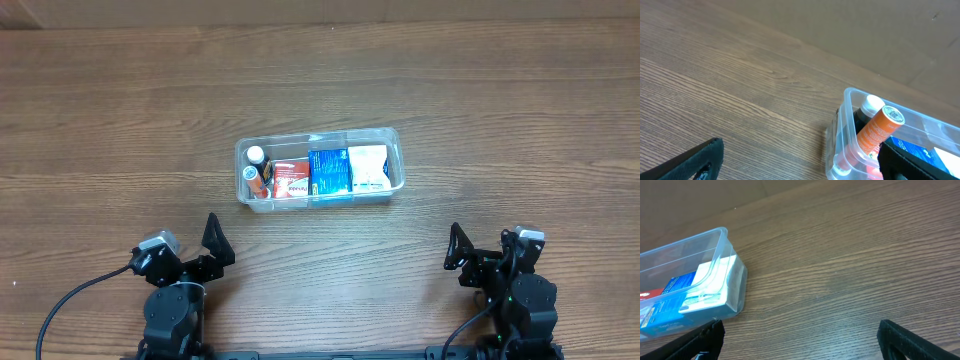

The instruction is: Pack container

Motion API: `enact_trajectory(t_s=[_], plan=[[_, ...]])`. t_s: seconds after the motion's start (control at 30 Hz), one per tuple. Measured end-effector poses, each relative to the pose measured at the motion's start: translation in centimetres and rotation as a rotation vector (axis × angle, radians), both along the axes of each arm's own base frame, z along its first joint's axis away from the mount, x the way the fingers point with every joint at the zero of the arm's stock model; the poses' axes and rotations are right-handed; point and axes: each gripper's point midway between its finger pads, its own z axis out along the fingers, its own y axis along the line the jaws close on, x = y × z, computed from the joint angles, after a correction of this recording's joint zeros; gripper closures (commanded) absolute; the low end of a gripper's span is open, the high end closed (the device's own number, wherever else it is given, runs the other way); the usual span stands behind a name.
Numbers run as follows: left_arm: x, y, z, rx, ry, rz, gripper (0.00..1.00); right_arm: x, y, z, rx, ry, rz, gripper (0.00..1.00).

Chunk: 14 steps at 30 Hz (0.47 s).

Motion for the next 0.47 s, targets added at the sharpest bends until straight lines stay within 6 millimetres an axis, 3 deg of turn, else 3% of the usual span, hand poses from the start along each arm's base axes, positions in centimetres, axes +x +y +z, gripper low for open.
enact_trajectory(t_s=[0.47], plan=[[0.00,0.00,-0.02,0.000,0.001,0.000,0.00,0.00,0.00,0.00,0.000,0.000,0.000,0.00]])
